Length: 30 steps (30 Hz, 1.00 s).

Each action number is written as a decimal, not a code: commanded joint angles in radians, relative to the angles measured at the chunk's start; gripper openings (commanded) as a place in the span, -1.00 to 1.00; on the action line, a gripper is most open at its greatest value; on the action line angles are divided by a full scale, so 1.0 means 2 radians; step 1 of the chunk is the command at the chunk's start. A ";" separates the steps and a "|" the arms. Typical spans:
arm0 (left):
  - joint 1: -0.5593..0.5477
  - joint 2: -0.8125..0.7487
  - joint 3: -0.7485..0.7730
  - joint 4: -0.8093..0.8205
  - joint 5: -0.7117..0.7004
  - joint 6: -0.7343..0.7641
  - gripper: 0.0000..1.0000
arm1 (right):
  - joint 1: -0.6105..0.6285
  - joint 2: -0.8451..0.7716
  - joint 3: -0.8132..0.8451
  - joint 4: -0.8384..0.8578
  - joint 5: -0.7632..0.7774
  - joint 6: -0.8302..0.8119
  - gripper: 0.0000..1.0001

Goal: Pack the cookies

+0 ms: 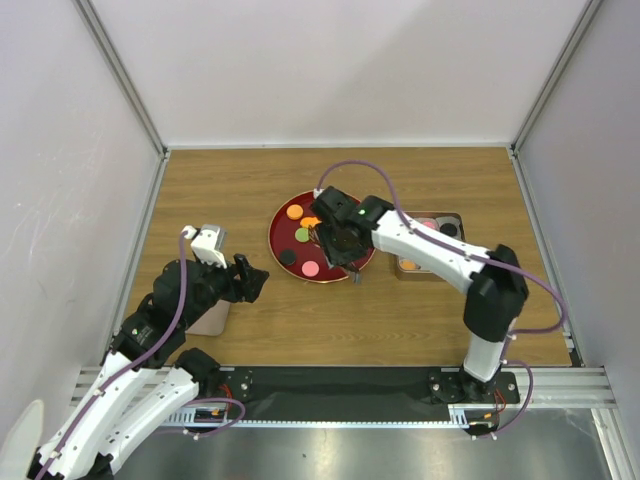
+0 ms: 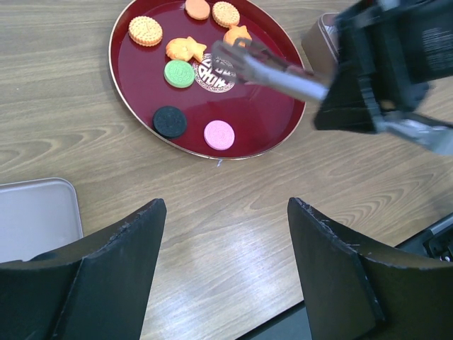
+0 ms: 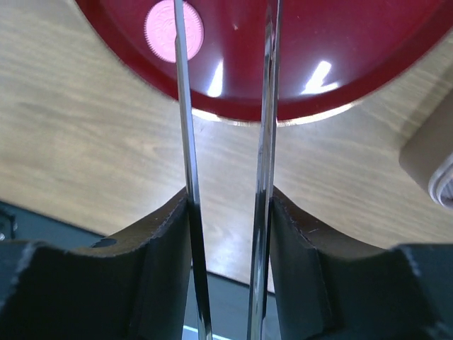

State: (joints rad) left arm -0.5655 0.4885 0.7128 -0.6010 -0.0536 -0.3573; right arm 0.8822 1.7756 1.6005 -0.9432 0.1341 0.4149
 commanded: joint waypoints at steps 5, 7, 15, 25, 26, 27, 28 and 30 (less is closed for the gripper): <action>-0.003 -0.006 0.004 0.010 -0.008 0.005 0.52 | -0.001 0.072 0.056 0.019 0.001 -0.016 0.03; -0.003 -0.006 0.004 0.010 -0.008 0.005 0.52 | 0.000 0.085 0.063 0.021 -0.002 -0.016 0.04; -0.003 -0.006 0.004 0.010 -0.008 0.004 0.52 | 0.001 0.120 0.098 0.017 0.008 -0.018 0.07; -0.004 -0.006 0.004 0.010 -0.006 0.004 0.52 | 0.021 0.171 0.162 -0.034 0.056 -0.029 0.07; -0.003 -0.006 0.004 0.011 -0.006 0.005 0.52 | 0.023 0.180 0.168 -0.041 0.064 -0.029 0.07; -0.004 -0.005 0.003 0.010 -0.006 0.005 0.52 | 0.024 0.183 0.171 -0.045 0.076 -0.031 0.07; -0.004 -0.006 0.004 0.011 -0.006 0.005 0.52 | 0.025 0.187 0.174 -0.051 0.079 -0.031 0.06; -0.003 -0.006 0.004 0.011 -0.005 0.005 0.52 | 0.029 0.192 0.181 -0.055 0.083 -0.033 0.06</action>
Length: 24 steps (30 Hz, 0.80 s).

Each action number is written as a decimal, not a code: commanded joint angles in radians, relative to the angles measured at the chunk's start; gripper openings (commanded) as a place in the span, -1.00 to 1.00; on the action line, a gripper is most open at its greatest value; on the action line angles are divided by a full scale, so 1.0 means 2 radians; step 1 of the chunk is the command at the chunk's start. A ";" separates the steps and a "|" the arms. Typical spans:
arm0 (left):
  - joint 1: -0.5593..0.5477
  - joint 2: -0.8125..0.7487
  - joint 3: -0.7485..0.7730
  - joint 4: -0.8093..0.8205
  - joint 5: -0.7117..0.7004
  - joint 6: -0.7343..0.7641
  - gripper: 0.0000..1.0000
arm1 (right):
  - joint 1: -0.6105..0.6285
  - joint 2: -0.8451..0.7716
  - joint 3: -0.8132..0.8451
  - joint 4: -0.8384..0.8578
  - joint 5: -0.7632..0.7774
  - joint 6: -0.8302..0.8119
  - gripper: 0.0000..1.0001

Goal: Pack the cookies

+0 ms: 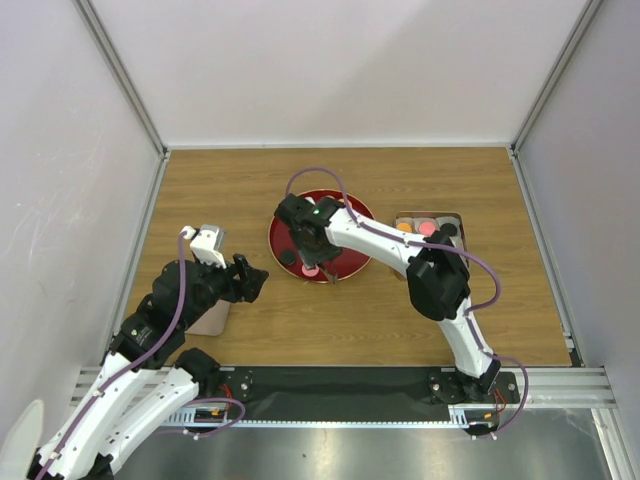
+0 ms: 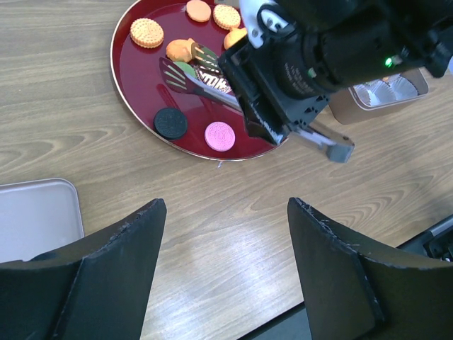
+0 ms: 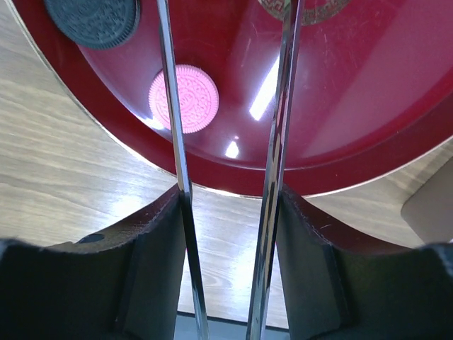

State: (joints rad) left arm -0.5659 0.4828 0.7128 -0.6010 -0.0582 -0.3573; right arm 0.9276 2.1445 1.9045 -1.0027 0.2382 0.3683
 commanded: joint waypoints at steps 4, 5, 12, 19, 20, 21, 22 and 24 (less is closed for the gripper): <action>-0.004 -0.003 0.004 0.011 -0.003 0.005 0.52 | 0.010 0.012 0.036 -0.035 0.037 -0.012 0.04; -0.003 -0.002 0.004 0.011 -0.002 0.005 0.52 | 0.012 0.013 0.040 -0.038 0.041 -0.012 0.04; -0.004 -0.002 0.004 0.011 -0.002 0.005 0.51 | 0.023 0.034 0.069 -0.067 0.061 -0.021 -0.04; -0.004 -0.004 0.004 0.010 -0.004 0.005 0.52 | 0.027 0.048 0.089 -0.084 0.067 -0.025 -0.07; -0.003 -0.003 0.004 0.010 -0.004 0.005 0.52 | 0.027 0.048 0.089 -0.084 0.070 -0.025 -0.07; -0.004 -0.004 0.004 0.011 -0.005 0.005 0.52 | 0.027 0.046 0.087 -0.087 0.072 -0.025 -0.07; -0.004 -0.004 0.004 0.011 -0.004 0.005 0.52 | 0.027 0.045 0.087 -0.088 0.073 -0.025 -0.07; -0.004 -0.004 0.004 0.011 -0.003 0.005 0.52 | 0.026 0.036 0.085 -0.092 0.073 -0.024 -0.09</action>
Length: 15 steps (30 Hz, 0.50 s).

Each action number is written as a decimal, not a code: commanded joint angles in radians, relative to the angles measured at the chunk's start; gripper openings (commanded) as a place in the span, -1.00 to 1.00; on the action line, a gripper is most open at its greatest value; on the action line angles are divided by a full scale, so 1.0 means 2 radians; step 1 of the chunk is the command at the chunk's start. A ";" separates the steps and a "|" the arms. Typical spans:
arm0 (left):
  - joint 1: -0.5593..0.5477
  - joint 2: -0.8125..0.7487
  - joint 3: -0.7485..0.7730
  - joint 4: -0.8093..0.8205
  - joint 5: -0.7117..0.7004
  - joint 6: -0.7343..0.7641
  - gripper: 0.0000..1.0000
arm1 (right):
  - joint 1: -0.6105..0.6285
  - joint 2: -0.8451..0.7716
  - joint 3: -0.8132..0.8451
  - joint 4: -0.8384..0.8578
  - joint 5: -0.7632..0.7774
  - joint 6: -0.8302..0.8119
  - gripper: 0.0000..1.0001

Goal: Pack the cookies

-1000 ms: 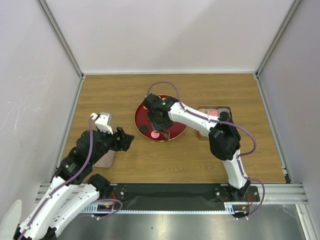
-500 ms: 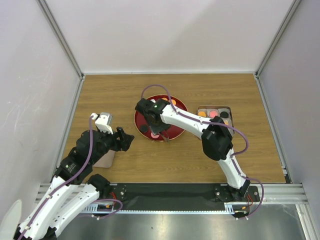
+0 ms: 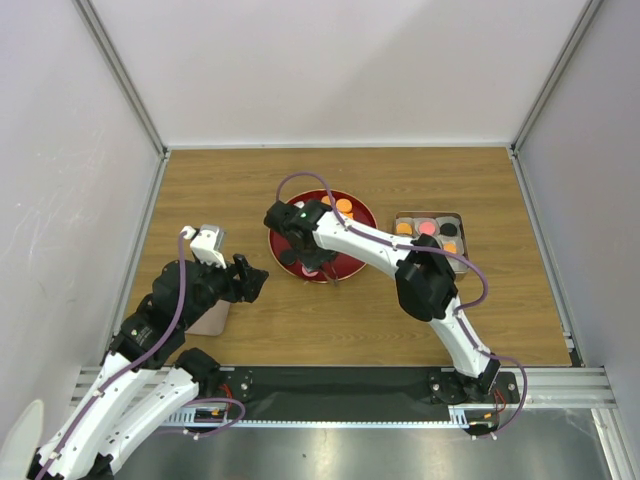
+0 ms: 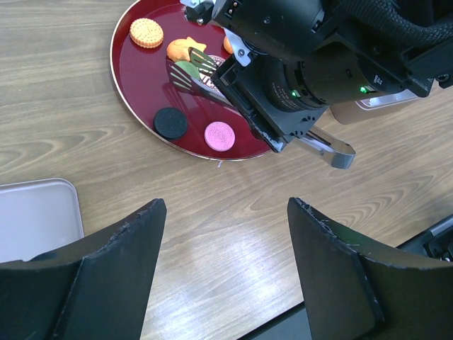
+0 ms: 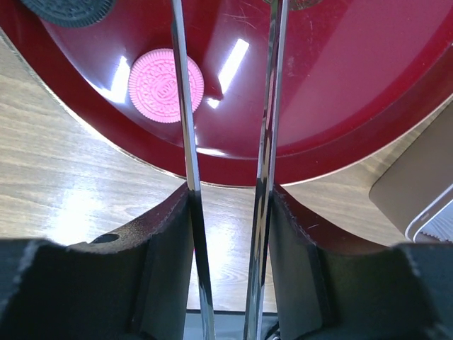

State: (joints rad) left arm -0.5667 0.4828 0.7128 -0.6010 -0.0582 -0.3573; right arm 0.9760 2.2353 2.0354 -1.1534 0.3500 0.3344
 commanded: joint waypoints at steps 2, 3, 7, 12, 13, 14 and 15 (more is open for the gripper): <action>-0.003 -0.004 0.004 0.011 -0.003 0.005 0.52 | 0.002 -0.025 0.013 -0.015 0.012 -0.006 -0.10; -0.004 -0.005 0.003 0.011 -0.004 0.005 0.52 | 0.002 -0.031 0.009 -0.013 0.010 -0.005 -0.10; -0.004 -0.005 0.003 0.011 -0.003 0.005 0.52 | 0.001 -0.068 -0.020 0.001 -0.005 0.001 -0.13; -0.004 -0.004 0.003 0.011 -0.001 0.005 0.52 | 0.001 -0.117 -0.066 0.015 -0.013 0.008 -0.18; -0.003 -0.005 0.003 0.011 -0.001 0.005 0.52 | 0.001 -0.125 -0.073 0.017 -0.013 0.011 -0.18; -0.004 -0.005 0.003 0.011 0.001 0.005 0.52 | 0.001 -0.131 -0.080 0.021 -0.015 0.013 -0.18; -0.003 -0.005 0.003 0.012 0.001 0.005 0.52 | 0.001 -0.139 -0.092 0.022 -0.015 0.014 -0.19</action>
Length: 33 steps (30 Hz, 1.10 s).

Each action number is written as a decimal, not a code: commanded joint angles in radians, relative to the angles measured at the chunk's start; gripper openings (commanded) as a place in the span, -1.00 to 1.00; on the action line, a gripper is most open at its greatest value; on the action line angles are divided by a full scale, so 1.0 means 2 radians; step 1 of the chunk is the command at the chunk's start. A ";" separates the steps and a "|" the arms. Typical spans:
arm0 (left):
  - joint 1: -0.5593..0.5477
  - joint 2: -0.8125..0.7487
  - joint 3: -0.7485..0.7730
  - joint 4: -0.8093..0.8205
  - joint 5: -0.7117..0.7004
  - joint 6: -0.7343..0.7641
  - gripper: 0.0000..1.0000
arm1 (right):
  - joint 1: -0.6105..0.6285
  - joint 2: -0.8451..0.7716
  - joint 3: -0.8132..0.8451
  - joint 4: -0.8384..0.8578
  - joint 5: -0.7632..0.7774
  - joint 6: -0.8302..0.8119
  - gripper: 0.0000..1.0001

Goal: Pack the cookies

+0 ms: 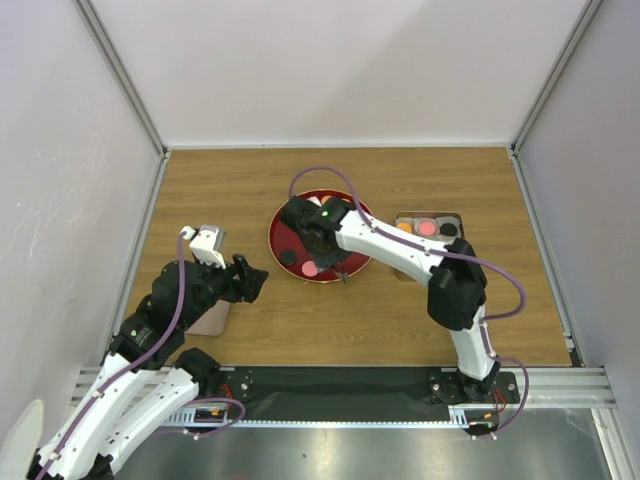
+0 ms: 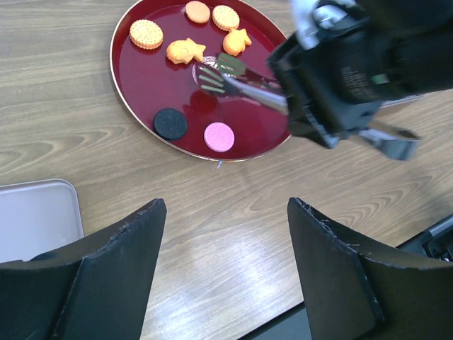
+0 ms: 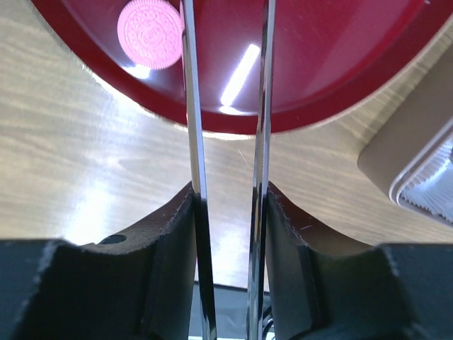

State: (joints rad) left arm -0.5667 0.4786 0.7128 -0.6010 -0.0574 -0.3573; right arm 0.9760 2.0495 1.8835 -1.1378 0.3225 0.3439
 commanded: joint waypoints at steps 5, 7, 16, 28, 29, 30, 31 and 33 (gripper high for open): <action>-0.003 -0.002 0.003 0.013 0.003 0.005 0.52 | -0.005 -0.086 -0.039 0.018 -0.003 0.017 -0.20; -0.003 -0.002 0.003 0.013 0.003 0.005 0.53 | -0.007 -0.095 -0.050 0.016 0.002 0.020 -0.19; -0.003 -0.002 0.002 0.014 0.010 0.007 0.52 | -0.048 -0.244 -0.175 -0.001 0.023 0.074 -0.19; -0.003 0.001 0.001 0.019 0.021 0.009 0.53 | -0.147 -0.448 -0.347 -0.042 0.012 0.151 -0.16; -0.004 0.001 0.001 0.018 0.022 0.009 0.53 | -0.150 -0.453 -0.351 -0.043 0.013 0.153 -0.16; -0.004 0.001 0.000 0.019 0.023 0.010 0.53 | -0.154 -0.460 -0.362 -0.045 0.014 0.155 -0.16; -0.003 0.001 0.000 0.018 0.023 0.010 0.53 | -0.154 -0.463 -0.366 -0.047 0.015 0.160 -0.15; -0.003 0.001 0.000 0.019 0.022 0.009 0.53 | -0.158 -0.467 -0.373 -0.058 0.026 0.165 -0.15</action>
State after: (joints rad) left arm -0.5671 0.4778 0.7128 -0.6003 -0.0265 -0.3565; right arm 0.6685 1.1427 1.1492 -1.2289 0.3359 0.6285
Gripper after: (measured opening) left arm 0.765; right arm 0.428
